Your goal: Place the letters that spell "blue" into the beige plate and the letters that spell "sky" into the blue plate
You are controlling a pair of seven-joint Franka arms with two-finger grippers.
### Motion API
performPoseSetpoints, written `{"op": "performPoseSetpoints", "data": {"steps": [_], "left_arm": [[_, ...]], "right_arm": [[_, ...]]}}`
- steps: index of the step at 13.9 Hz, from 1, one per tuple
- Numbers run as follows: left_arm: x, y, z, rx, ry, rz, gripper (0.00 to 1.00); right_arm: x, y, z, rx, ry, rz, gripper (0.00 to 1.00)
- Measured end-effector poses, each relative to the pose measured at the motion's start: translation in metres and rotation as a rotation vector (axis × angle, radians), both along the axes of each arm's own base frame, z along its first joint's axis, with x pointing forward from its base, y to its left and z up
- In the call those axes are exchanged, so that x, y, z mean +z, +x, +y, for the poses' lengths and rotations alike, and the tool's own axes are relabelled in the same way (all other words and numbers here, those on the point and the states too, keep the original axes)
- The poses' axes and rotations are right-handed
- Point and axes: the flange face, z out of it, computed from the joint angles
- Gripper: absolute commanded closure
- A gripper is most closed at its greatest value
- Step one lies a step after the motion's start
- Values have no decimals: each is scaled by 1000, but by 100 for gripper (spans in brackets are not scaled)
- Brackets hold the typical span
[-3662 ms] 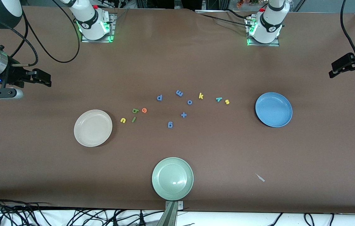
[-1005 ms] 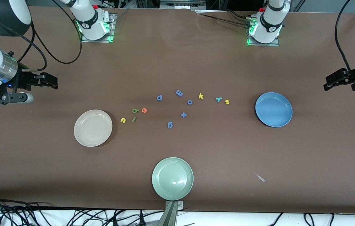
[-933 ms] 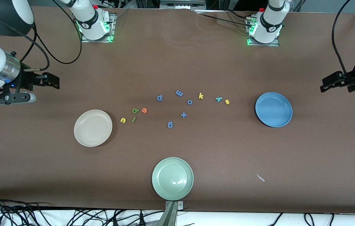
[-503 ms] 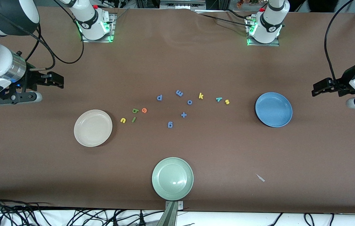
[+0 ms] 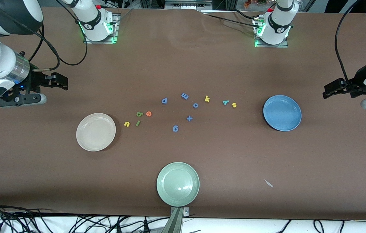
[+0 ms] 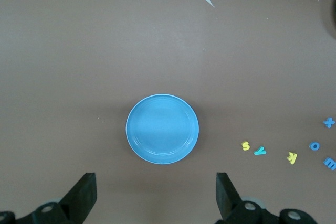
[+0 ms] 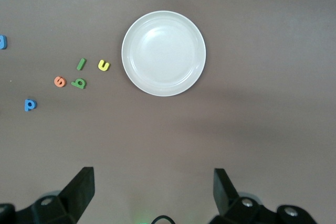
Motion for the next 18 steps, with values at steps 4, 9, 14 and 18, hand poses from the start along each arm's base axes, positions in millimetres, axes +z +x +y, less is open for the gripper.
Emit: {"op": "performPoseSetpoints", "data": {"steps": [4,9,14,18], "left_arm": [[-49,3,-59,60,-7,-8,0],[-143,-19,-138,171,-16,-3,4],[-220,-54,-178,296,-28,-15,8],[-277,-62,-198,371,-56,2,10]], "right_arm": [[0,-2,0,0,-2,14,0],[-8,-1,14,20,7,22,0],[-56,16,53,-16,37,32,0],[-115,25,92,-73,36,-5,0]]}}
